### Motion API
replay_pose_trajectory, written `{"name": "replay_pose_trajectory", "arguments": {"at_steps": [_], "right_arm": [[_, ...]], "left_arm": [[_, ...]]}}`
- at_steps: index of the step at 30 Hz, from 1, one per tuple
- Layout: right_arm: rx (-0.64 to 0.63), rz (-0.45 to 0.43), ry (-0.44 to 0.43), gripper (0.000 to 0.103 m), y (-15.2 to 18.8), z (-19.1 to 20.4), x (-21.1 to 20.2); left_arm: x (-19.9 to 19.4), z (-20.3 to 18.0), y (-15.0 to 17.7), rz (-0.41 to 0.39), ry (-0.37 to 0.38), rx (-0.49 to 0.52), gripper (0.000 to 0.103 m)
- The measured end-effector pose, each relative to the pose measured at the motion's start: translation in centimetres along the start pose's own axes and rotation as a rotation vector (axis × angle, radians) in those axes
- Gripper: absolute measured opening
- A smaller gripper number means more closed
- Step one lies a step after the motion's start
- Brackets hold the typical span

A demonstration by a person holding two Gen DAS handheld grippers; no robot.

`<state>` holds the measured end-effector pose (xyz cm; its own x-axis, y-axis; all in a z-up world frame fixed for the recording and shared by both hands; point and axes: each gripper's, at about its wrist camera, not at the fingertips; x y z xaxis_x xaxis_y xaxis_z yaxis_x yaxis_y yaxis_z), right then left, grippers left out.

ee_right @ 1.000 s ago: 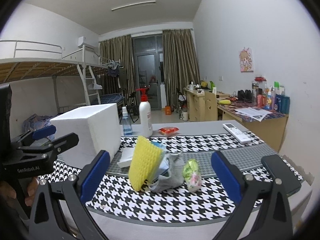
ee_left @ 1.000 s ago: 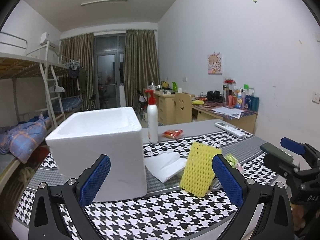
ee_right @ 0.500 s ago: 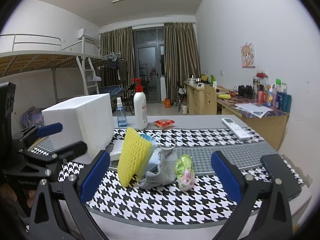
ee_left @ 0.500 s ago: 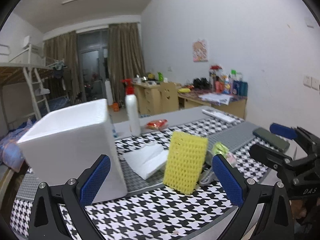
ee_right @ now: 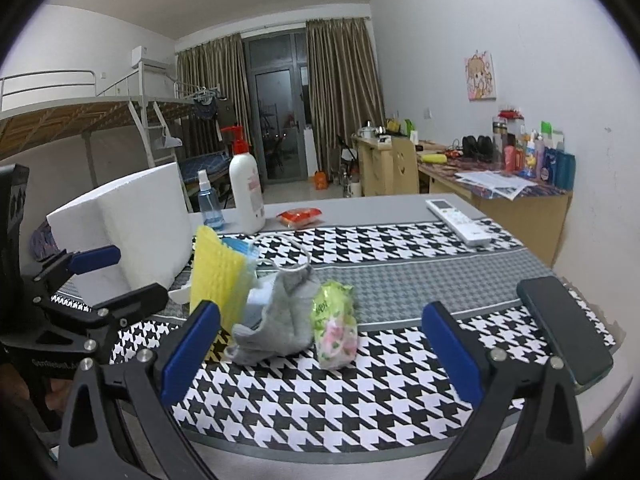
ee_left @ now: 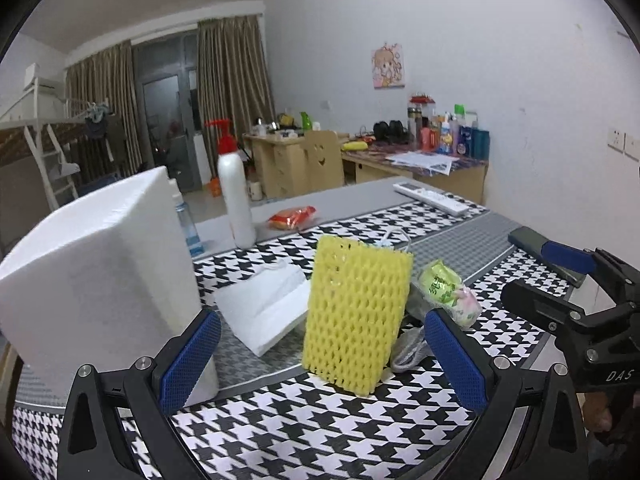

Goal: Organize soft objects
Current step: 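Grasp the yellow foam net with the left tool while the right tool grasps the green wipes packet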

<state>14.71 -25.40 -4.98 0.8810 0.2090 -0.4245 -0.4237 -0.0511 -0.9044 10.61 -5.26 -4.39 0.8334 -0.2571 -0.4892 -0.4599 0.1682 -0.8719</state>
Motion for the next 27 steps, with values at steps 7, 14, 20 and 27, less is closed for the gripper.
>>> {"name": "replay_pose_trajectory", "arguments": {"at_steps": [7, 14, 20, 27], "right_arm": [[-0.013, 0.040, 0.003, 0.102, -0.3, -0.6, 1.5], [-0.002, 0.056, 0.004, 0.102, -0.7, -1.6, 2.6], [0.004, 0.074, 0.004, 0.102, -0.7, -2.1, 3.3], [0.013, 0.099, -0.003, 0.102, -0.7, -2.4, 4.2]], "left_arm": [[1.7, -0.2, -0.4, 0.057, -0.002, 0.003, 0.102], [3.3, -0.9, -0.8, 0.088, 0.030, 0.011, 0.100], [4.9, -0.9, -0.5, 0.137, 0.042, 0.022, 0.091], [5.6, -0.7, 0.0, 0.174, 0.061, 0.022, 0.076]]}}
Point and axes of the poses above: each gripper's, at about its wrist camera, not at the fingertips, and x roughly the way its jaws point, z to its left, y to its underside, and after that the axes turned 6 degrees about y, right-handed
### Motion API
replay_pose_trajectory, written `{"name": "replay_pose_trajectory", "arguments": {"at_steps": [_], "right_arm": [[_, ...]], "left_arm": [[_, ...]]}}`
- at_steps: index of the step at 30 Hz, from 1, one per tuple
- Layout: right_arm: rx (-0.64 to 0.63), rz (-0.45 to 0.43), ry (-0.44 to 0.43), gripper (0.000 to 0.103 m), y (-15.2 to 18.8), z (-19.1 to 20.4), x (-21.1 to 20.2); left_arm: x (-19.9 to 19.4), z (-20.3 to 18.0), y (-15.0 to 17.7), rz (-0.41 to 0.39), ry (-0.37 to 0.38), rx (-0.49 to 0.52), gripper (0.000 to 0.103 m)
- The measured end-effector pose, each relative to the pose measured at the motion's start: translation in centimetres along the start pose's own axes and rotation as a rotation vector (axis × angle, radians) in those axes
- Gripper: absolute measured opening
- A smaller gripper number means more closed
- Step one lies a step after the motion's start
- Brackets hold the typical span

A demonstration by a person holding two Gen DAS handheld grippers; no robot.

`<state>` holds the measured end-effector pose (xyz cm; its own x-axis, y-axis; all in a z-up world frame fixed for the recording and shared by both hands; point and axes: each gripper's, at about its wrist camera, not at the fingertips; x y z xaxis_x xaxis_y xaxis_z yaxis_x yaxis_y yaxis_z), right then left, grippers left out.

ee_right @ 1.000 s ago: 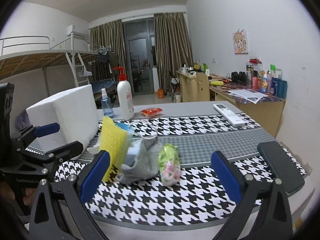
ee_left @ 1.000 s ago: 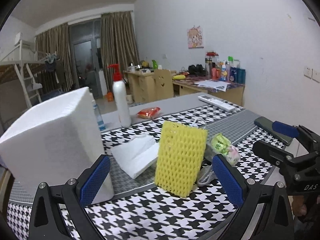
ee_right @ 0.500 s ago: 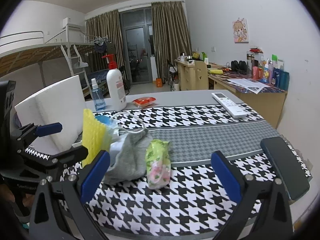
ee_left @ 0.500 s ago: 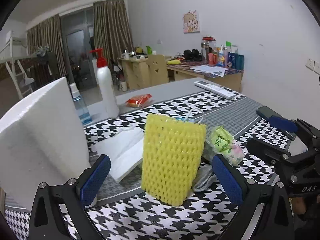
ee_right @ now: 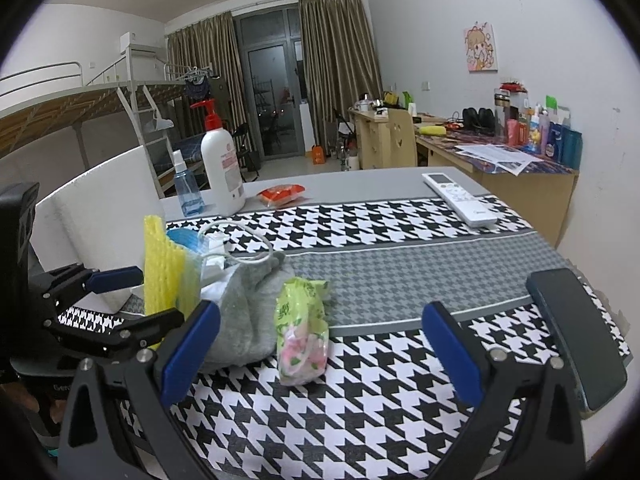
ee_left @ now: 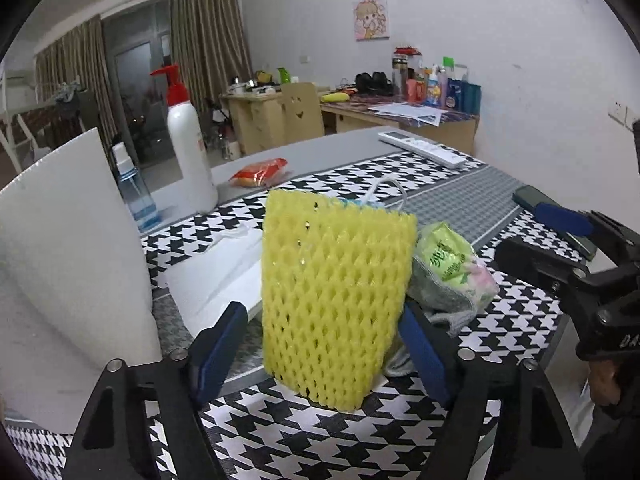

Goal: Organize soft objects
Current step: 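Grasp the yellow foam net with the left tool while the right tool grasps the green wipes packet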

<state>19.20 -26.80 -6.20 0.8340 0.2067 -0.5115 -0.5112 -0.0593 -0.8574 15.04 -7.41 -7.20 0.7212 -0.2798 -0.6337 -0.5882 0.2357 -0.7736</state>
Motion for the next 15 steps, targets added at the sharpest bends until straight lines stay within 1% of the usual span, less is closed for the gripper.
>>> {"name": "replay_pose_trajectory", "arguments": {"at_steps": [2, 3, 4, 6, 8, 9, 10, 11, 13, 15], "right_arm": [[-0.006, 0.010, -0.006, 0.102, 0.0, 0.2, 0.3], [-0.010, 0.015, -0.008, 0.102, 0.0, 0.4, 0.5], [-0.013, 0.017, -0.011, 0.102, 0.0, 0.5, 0.5], [-0.015, 0.017, -0.018, 0.102, 0.0, 0.7, 0.6], [-0.023, 0.031, -0.018, 0.102, -0.1, 0.8, 0.9], [-0.027, 0.036, -0.014, 0.102, -0.1, 0.8, 1.0], [-0.029, 0.042, -0.005, 0.102, -0.2, 0.8, 1.2], [-0.028, 0.048, -0.003, 0.102, -0.2, 0.7, 1.3], [-0.022, 0.063, -0.012, 0.102, -0.1, 0.5, 1.6], [-0.021, 0.083, -0.010, 0.094, 0.0, 0.6, 2.1]], "left_arm": [[0.1, 0.0, 0.0, 0.007, 0.004, -0.005, 0.071], [0.3, 0.1, 0.0, 0.014, 0.006, -0.014, 0.064], [0.5, 0.1, 0.0, 0.024, 0.010, -0.019, 0.061], [0.7, 0.2, 0.0, 0.036, 0.023, -0.018, 0.060], [0.8, 0.1, 0.0, 0.036, 0.020, -0.018, 0.059], [0.8, 0.2, 0.0, 0.037, 0.022, -0.019, 0.056], [0.8, 0.2, -0.1, 0.039, 0.023, -0.021, 0.050], [0.8, 0.3, -0.1, 0.040, 0.024, -0.025, 0.047], [0.9, 0.5, -0.1, 0.043, 0.014, -0.033, 0.037], [1.2, 0.6, 0.0, 0.055, 0.016, -0.038, 0.031]]}}
Point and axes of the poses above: each gripper's, at about its wrist camera, not at the fingertips, and x roughly the way its jaws point, z to its left, y to its underside, and after that the axes turned 6 degrees about y, right-handed
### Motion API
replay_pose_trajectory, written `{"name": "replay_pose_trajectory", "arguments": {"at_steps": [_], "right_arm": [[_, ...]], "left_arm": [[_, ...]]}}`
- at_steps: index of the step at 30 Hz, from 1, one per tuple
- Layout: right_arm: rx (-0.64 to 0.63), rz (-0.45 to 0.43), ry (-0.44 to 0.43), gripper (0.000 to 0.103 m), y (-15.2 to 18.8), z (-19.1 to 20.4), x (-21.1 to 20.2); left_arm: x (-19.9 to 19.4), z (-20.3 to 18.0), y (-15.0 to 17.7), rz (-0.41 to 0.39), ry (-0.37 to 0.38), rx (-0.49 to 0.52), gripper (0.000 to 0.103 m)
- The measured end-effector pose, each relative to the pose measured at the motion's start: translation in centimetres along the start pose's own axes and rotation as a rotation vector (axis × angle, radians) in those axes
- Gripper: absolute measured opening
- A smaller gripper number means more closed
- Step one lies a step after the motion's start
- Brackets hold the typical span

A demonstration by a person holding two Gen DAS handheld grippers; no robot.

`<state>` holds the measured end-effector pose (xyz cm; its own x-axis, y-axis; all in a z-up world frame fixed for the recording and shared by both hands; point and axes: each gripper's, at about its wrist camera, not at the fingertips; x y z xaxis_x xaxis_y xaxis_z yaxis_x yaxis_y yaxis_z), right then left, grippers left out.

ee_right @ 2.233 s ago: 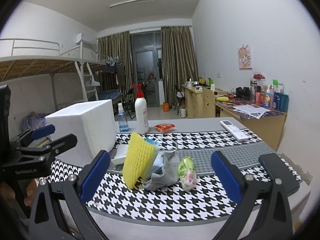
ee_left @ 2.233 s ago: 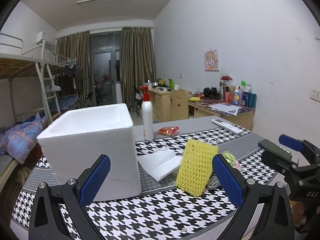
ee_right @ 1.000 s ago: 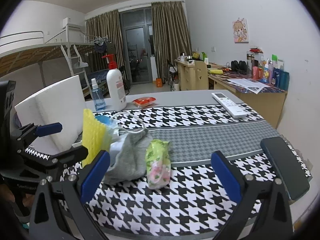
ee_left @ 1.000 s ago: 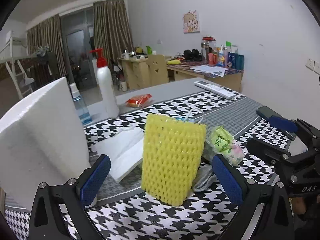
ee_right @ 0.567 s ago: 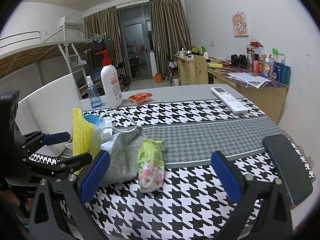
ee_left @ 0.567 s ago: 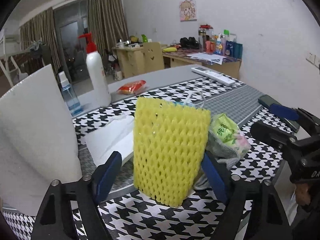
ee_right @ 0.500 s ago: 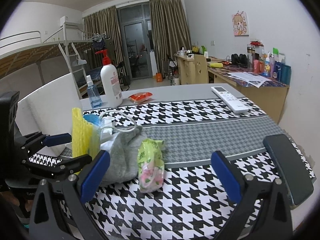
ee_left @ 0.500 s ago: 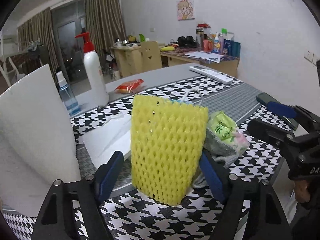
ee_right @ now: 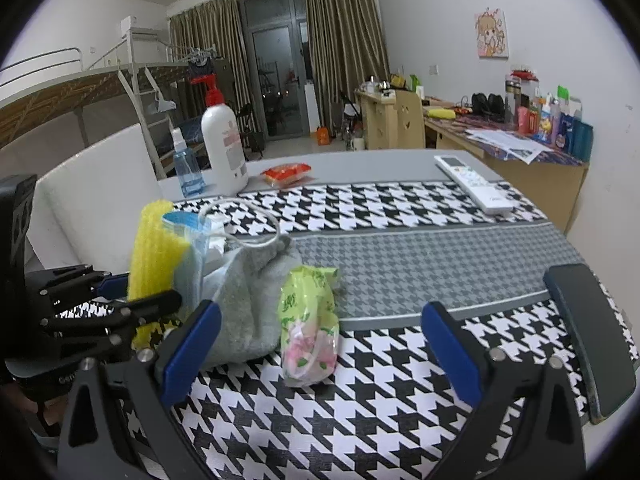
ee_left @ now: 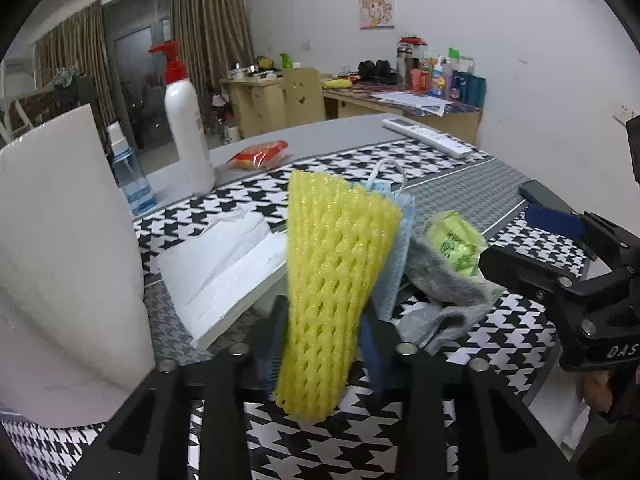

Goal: Organize soft objects
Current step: 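Grasp the yellow foam net with the left tool while the right tool grasps the green wipes packet, then lift and carry the yellow net and green packet over the white foam box with both tools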

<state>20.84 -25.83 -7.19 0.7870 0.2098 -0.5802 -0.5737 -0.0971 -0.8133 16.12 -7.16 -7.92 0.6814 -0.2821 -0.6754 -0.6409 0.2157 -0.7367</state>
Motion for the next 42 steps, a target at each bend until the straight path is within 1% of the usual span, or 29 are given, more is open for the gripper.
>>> {"name": "replay_pose_trajectory", "arguments": {"at_steps": [5, 7, 8, 9, 10, 11, 14, 17, 18, 20, 22, 28, 33, 37, 42], "right_arm": [[0.007, 0.053, -0.007, 0.078, 0.1, -0.1, 0.9], [0.014, 0.065, -0.010, 0.076, 0.2, -0.2, 1.0], [0.015, 0.071, -0.011, 0.073, 0.2, -0.1, 1.1], [0.013, 0.080, -0.013, 0.067, 0.3, 0.0, 1.3], [0.010, 0.095, -0.015, 0.065, 0.4, 0.0, 1.5], [0.010, 0.103, -0.016, 0.063, 0.5, 0.1, 1.7], [0.017, 0.138, -0.018, 0.046, 0.6, 0.0, 2.2], [0.005, 0.157, -0.019, 0.046, 0.7, 0.2, 2.4], [0.005, 0.167, -0.020, 0.039, 0.8, 0.3, 2.6], [0.004, 0.177, -0.027, 0.031, 0.8, 0.5, 2.7], [-0.014, 0.170, -0.015, 0.025, 0.8, 0.9, 2.6], [-0.012, 0.154, 0.005, 0.024, 1.1, 1.1, 1.8], [-0.005, 0.151, 0.014, 0.024, 1.2, 0.9, 1.5], [-0.008, 0.143, 0.016, 0.024, 1.3, 0.8, 1.1], [-0.006, 0.136, 0.021, 0.024, 1.5, 0.8, 0.7]], "left_arm": [[-0.5, 0.3, 0.1, -0.013, 0.016, -0.005, 0.028], [-0.7, 0.4, 0.2, -0.016, 0.016, -0.010, 0.025], [-0.8, 0.4, 0.2, -0.015, 0.018, -0.011, 0.024], [-0.9, 0.5, 0.3, -0.016, 0.022, -0.012, 0.022], [-1.1, 0.5, 0.3, -0.020, 0.028, -0.014, 0.021], [-1.3, 0.5, 0.3, -0.026, 0.032, -0.016, 0.021], [-1.7, 0.6, 0.3, -0.034, 0.038, -0.017, 0.020], [-2.2, 0.8, 0.4, -0.047, 0.047, -0.015, 0.020], [-2.3, 0.8, 0.4, -0.049, 0.049, -0.016, 0.020], [-2.6, 1.0, 0.5, -0.055, 0.062, -0.023, 0.020], [-2.9, 1.1, 0.6, -0.058, 0.069, -0.024, 0.020], [-3.8, 1.3, 0.6, -0.075, 0.089, -0.025, 0.020], [-4.0, 1.0, 0.8, -0.078, 0.082, -0.002, 0.022], [-3.7, 1.3, 1.2, -0.060, 0.072, -0.010, 0.022], [-4.5, 1.6, 1.5, -0.073, 0.062, -0.024, 0.022]]}}
Point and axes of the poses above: each gripper's, at about its wrist camera, not at the fingertips, and x roughly the way its jaws point, z to its left, y to its underside, and after that the axes turned 6 degrees about y, right-handed
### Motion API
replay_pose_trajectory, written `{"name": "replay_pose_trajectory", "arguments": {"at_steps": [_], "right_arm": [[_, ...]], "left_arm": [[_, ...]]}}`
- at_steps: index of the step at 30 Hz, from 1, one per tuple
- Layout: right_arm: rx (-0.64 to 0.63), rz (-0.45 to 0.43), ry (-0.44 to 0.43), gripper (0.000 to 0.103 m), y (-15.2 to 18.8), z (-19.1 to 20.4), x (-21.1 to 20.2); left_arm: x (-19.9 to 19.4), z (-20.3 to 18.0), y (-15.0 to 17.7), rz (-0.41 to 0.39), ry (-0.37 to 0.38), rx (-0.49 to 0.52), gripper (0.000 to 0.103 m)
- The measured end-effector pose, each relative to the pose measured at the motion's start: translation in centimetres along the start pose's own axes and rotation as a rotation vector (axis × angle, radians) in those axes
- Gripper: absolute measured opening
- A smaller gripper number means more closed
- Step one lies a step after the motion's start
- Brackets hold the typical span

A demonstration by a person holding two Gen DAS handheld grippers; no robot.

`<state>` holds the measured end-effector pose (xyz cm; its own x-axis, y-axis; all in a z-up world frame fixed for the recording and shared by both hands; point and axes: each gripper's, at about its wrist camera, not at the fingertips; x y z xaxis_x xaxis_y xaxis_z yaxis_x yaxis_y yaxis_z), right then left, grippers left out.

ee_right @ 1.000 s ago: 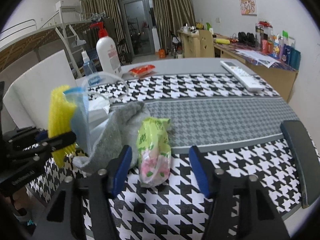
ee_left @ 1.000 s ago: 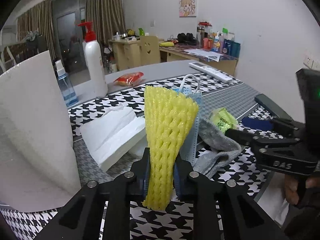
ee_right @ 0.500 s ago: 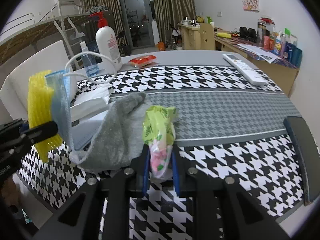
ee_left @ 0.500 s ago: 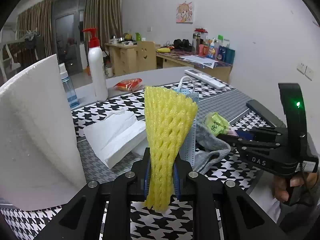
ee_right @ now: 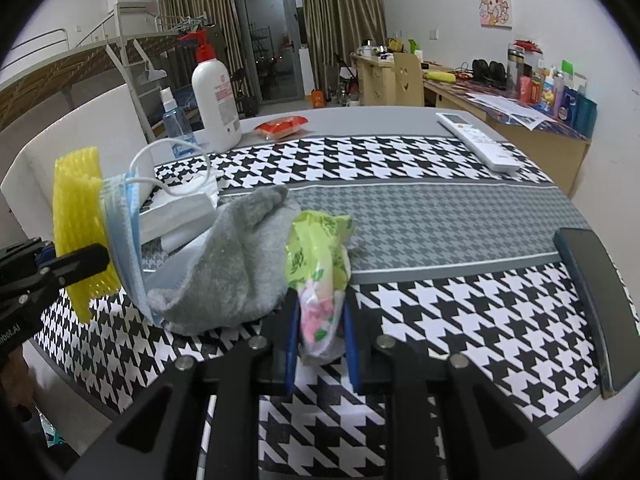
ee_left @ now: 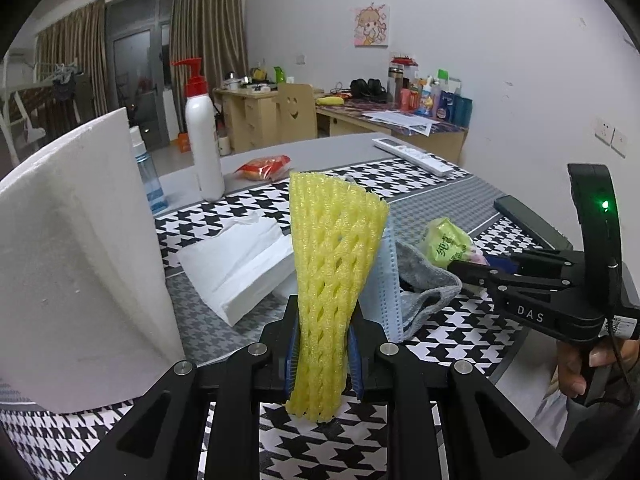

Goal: Organize soft objects
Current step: 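Lift and carry the yellow net and green packet over the white foam box with both tools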

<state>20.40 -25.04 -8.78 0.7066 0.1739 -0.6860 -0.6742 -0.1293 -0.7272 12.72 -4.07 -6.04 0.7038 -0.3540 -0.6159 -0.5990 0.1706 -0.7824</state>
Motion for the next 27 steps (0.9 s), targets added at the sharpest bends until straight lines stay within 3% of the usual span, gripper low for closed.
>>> {"name": "replay_pose_trajectory", "arguments": {"at_steps": [27], "right_arm": [[-0.003, -0.110, -0.022, 0.023, -0.8, 1.2, -4.0]], "left_arm": [[-4.2, 0.7, -0.3, -0.126, -0.072, -0.016, 0.020]]}}
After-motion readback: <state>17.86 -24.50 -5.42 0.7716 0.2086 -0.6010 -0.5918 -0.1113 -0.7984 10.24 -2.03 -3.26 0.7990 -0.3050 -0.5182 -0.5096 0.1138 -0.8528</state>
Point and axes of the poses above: each gripper's, at about its wrist camera, not at the fingertips, and x roughly the way its jaws point, z to its left, y to its underside, and after that the axes turned 6 degrees about y, right-handed
